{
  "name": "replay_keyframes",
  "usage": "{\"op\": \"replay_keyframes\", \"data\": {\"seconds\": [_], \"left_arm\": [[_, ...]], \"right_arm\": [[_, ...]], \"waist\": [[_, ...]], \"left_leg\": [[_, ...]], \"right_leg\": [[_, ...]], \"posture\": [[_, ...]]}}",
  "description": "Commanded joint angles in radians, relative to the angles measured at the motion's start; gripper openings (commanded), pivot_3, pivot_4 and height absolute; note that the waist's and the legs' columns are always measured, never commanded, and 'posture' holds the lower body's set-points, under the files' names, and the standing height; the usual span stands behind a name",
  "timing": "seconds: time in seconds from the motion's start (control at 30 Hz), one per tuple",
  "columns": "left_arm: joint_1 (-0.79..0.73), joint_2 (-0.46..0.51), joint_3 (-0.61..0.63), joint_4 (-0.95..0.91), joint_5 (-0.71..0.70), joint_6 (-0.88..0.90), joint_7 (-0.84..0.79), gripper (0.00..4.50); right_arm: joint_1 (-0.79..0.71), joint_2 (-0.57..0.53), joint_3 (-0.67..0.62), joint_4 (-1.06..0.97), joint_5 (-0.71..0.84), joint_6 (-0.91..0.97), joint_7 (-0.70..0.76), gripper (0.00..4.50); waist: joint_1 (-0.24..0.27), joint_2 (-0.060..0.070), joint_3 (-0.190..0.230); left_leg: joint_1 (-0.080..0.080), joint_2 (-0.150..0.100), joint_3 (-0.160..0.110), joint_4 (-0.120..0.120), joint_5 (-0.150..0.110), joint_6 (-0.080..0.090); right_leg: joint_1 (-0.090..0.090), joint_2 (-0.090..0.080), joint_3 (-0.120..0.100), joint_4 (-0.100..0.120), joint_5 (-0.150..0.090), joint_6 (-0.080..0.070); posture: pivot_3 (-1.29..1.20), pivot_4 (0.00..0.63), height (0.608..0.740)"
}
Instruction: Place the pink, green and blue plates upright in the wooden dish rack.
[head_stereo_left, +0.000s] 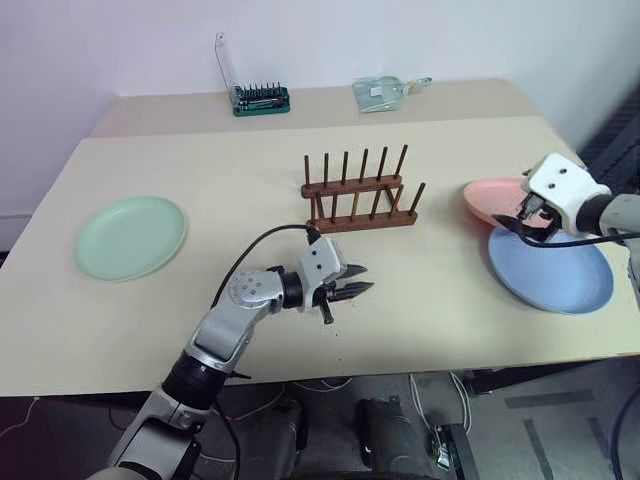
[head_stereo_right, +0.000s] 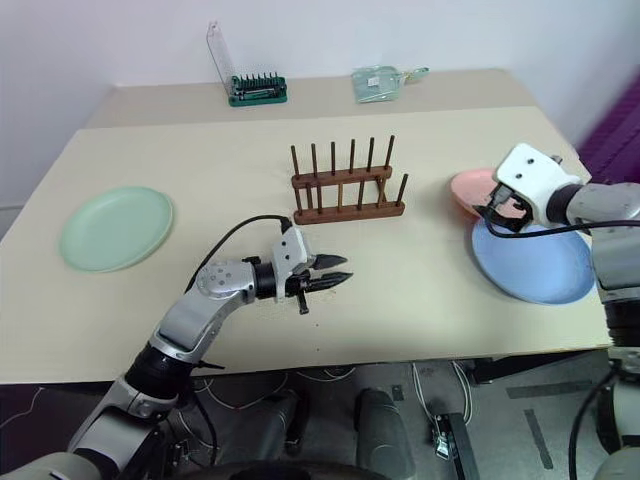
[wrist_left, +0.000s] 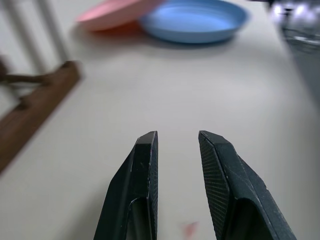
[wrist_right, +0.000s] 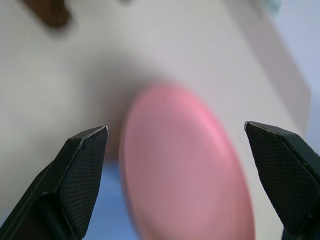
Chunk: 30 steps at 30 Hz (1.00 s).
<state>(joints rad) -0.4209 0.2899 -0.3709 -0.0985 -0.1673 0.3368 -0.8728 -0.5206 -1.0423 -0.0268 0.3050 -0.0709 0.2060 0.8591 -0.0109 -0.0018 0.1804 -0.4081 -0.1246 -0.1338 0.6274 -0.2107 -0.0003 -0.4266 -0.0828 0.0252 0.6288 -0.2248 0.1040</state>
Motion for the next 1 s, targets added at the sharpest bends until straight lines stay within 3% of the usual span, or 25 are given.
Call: {"op": "replay_keyframes", "data": {"seconds": [0.03,0.17,0.27,0.5,0.63,0.73,0.87,1.0], "left_arm": [[-0.015,0.0,0.011,-0.034,-0.027,-0.004,-0.019,1.29],[0.001,0.004,0.007,-0.045,-0.022,-0.011,-0.014,1.29],[0.016,0.004,0.009,-0.056,-0.022,-0.008,-0.001,1.29],[0.051,0.016,0.021,-0.086,-0.028,0.005,0.019,1.29],[0.063,0.018,0.028,-0.095,-0.033,0.005,0.031,1.29],[0.071,0.016,0.045,-0.097,-0.038,0.001,0.051,1.29],[0.071,0.007,0.072,-0.095,-0.053,0.005,0.067,1.29],[0.062,0.007,0.098,-0.087,-0.063,0.002,0.085,1.29]], "right_arm": [[-0.007,-0.049,0.006,0.049,-0.054,-0.067,-0.015,4.46],[-0.005,-0.044,0.06,0.12,-0.119,-0.138,-0.038,4.46],[-0.03,-0.025,0.094,0.185,-0.173,-0.191,-0.095,3.65],[-0.057,-0.003,0.111,0.23,-0.2,-0.254,-0.128,0.2],[-0.078,-0.019,0.112,0.205,-0.228,-0.31,-0.166,0.08],[-0.16,0.033,0.045,0.15,-0.14,-0.288,-0.175,0.08],[-0.258,0.137,-0.053,0.045,0.047,-0.147,-0.131,0.08],[-0.34,0.302,-0.216,-0.173,0.468,0.283,-0.084,0.08]], "waist": [[-0.002,0.001,0.0],[-0.001,0.001,0.0],[0.001,0.001,0.0],[-0.001,0.001,0.0],[0.002,0.001,0.0],[-0.001,0.003,0.001],[-0.006,0.003,0.002],[0.003,0.002,0.002]], "left_leg": [[0.0,0.0,0.0,0.0,0.0,0.0],[0.0,0.0,0.0,0.0,0.0,0.0],[0.0,0.0,0.0,0.0,0.0,0.0],[0.0,0.0,0.0,0.0,0.0,0.0],[0.0,0.0,0.0,0.0,0.0,0.0],[0.0,0.0,0.001,0.0,0.0,0.0],[0.001,0.001,0.001,-0.001,0.0,0.0],[0.0,0.001,-0.001,0.0,0.0,0.0]], "right_leg": [[0.0,0.0,0.0,0.0,0.0,-0.001],[0.0,0.0,0.0,0.0,0.0,-0.001],[0.0,0.0,0.0,0.0,0.0,0.0],[0.0,0.0,0.001,0.0,0.0,0.0],[0.0,0.0,0.001,0.0,0.0,0.0],[0.0,0.0,0.001,0.0,0.0,0.0],[-0.001,0.001,0.002,0.001,0.0,0.001],[-0.001,0.001,0.0,0.001,0.001,0.001]], "posture": [[0.0,0.15,0.74],[0.0,0.15,0.74],[0.0,0.15,0.74],[0.0,0.15,0.74],[0.0,0.15,0.74],[0.0,0.15,0.74],[0.0,0.15,0.74],[0.0,0.15,0.74]]}}
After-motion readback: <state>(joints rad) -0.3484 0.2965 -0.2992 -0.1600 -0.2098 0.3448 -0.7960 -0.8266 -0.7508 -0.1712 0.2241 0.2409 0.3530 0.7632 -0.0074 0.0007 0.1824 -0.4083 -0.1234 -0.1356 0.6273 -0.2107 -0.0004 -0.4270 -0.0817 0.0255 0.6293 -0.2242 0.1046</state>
